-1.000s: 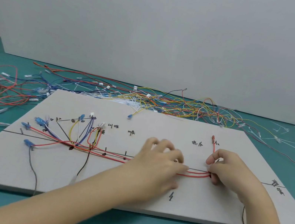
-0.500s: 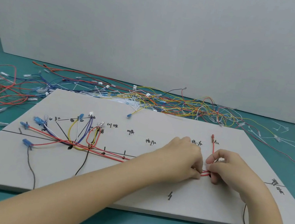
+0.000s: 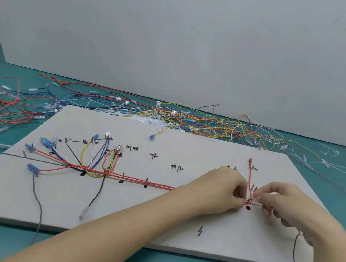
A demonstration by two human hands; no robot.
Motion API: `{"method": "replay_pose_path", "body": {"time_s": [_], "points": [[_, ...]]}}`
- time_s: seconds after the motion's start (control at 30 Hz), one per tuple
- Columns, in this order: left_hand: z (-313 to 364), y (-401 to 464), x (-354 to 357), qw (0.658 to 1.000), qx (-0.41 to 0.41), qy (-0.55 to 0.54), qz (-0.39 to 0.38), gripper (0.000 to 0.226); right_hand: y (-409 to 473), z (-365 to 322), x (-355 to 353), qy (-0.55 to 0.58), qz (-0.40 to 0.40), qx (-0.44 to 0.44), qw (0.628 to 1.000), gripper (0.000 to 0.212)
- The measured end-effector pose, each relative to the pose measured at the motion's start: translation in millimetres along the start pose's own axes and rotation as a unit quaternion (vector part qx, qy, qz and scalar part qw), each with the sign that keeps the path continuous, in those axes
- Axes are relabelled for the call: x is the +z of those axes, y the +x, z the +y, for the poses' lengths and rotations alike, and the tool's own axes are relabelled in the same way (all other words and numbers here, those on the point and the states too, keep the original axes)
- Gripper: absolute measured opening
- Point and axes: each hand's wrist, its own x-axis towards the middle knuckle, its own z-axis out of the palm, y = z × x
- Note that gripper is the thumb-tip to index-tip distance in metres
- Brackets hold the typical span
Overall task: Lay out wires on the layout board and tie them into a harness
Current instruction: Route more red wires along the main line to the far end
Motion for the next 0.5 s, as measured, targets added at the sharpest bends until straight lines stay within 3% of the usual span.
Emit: {"method": "replay_pose_path", "body": {"time_s": [0.33,0.5], "points": [[-4.8,0.0,2.5,0.998,-0.01,-0.065,0.016,0.01,-5.6,-0.6,-5.3,0.002,0.064,-0.036,0.997,0.015],[-8.2,0.1,-0.4,0.992,-0.022,-0.12,0.01,0.01,-6.5,1.7,-11.3,-0.007,0.034,-0.026,0.999,0.014]]}}
